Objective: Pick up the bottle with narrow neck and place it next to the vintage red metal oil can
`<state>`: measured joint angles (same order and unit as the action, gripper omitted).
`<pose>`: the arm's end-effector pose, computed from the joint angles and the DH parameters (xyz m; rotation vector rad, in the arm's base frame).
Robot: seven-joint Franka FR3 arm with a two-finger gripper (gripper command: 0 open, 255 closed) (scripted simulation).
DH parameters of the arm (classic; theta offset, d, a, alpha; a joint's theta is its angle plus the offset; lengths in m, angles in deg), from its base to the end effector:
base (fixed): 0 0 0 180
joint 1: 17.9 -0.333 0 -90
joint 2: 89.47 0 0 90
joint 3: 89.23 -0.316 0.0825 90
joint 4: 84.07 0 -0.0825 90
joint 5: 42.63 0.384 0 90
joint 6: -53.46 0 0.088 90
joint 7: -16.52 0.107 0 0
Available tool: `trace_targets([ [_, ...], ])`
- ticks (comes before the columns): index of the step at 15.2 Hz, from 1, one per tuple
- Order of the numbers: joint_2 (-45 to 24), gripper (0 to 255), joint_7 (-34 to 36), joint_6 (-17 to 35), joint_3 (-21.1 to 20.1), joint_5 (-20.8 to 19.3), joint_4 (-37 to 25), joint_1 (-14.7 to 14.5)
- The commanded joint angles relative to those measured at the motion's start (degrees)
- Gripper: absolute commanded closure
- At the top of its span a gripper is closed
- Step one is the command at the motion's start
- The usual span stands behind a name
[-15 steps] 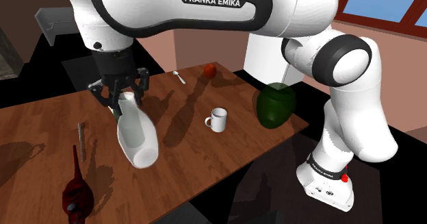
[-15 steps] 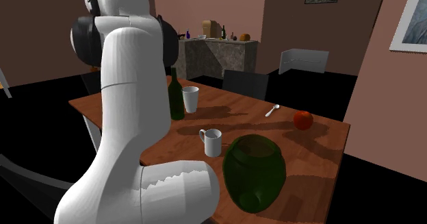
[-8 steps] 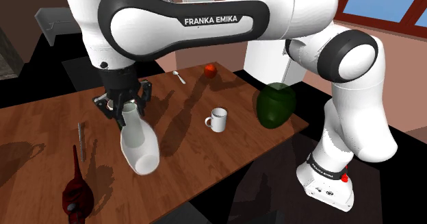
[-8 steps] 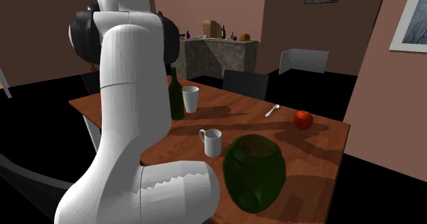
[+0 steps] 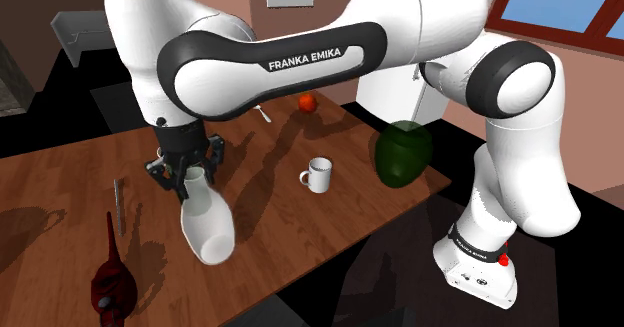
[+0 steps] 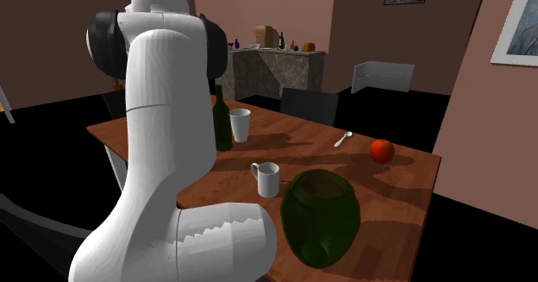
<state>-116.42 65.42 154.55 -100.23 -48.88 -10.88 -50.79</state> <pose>0.5285 0.4565 0.4897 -3.1347 0.1399 -0.0505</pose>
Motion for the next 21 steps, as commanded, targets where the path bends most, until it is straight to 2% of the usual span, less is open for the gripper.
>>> trace_targets([
  [1,0.22,255,-0.02,1.74,0.03,0.01,1.9,0.18],
  [9,-0.28,255,0.32,8.25,0.17,-0.21,7.94,0.44],
  [17,-0.28,255,0.32,8.25,0.17,-0.21,7.94,0.44],
  [18,-0.26,0,0.32,8.26,0.17,-0.21,7.95,0.44],
  [21,-0.26,0,0.33,8.26,0.17,-0.21,7.96,0.43],
])
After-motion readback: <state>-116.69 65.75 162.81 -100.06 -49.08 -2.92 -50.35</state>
